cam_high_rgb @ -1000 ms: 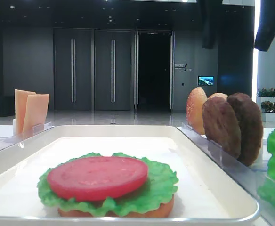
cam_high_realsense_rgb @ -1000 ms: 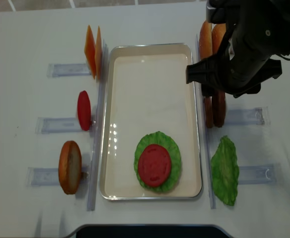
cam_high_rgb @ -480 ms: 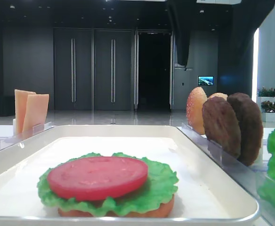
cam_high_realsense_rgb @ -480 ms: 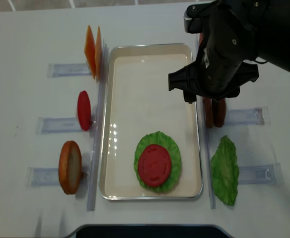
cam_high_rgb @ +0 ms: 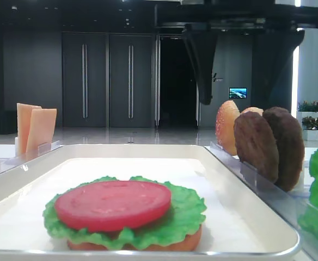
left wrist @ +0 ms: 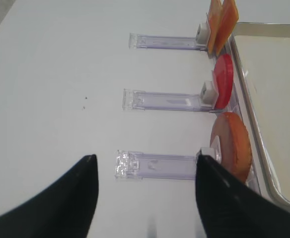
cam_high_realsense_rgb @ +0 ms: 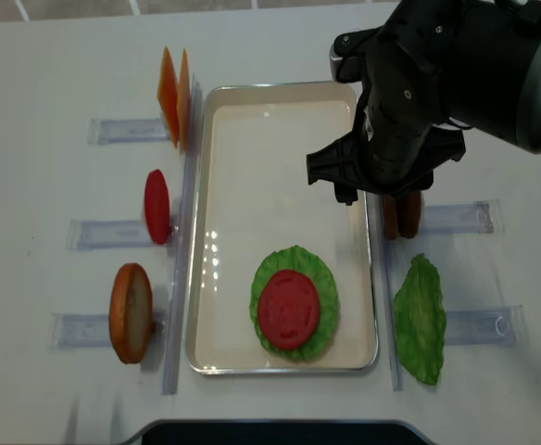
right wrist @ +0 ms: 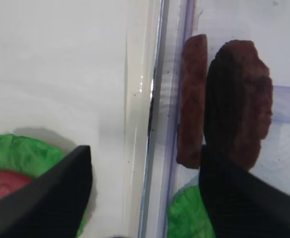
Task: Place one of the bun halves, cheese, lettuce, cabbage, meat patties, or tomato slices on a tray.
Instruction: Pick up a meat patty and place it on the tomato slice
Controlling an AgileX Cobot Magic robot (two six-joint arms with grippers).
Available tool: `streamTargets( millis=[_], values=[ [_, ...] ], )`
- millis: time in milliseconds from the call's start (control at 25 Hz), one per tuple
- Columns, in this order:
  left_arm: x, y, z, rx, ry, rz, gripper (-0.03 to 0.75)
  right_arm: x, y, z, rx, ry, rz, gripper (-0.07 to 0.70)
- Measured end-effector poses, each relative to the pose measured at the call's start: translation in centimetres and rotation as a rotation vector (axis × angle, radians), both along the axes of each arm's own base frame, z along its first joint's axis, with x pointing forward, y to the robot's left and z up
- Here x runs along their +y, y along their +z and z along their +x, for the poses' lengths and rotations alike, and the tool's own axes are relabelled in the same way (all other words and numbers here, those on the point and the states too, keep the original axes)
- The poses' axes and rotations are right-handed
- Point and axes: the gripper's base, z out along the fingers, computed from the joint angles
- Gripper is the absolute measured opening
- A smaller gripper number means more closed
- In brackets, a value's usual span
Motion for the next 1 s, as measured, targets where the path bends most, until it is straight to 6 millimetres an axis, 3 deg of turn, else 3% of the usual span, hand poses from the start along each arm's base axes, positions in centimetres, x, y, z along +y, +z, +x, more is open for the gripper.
streamTargets(
  millis=[560, 1000],
  values=[
    [0.0, 0.0, 0.0, 0.0, 0.0, 0.0, 0.471, -0.8, -0.7, 1.2, -0.009, -0.001, -0.02, 0.47],
    [0.0, 0.0, 0.0, 0.0, 0.0, 0.0, 0.471, -0.5, -2.6, 1.8, 0.031, 0.019, -0.055, 0.469]
  ],
)
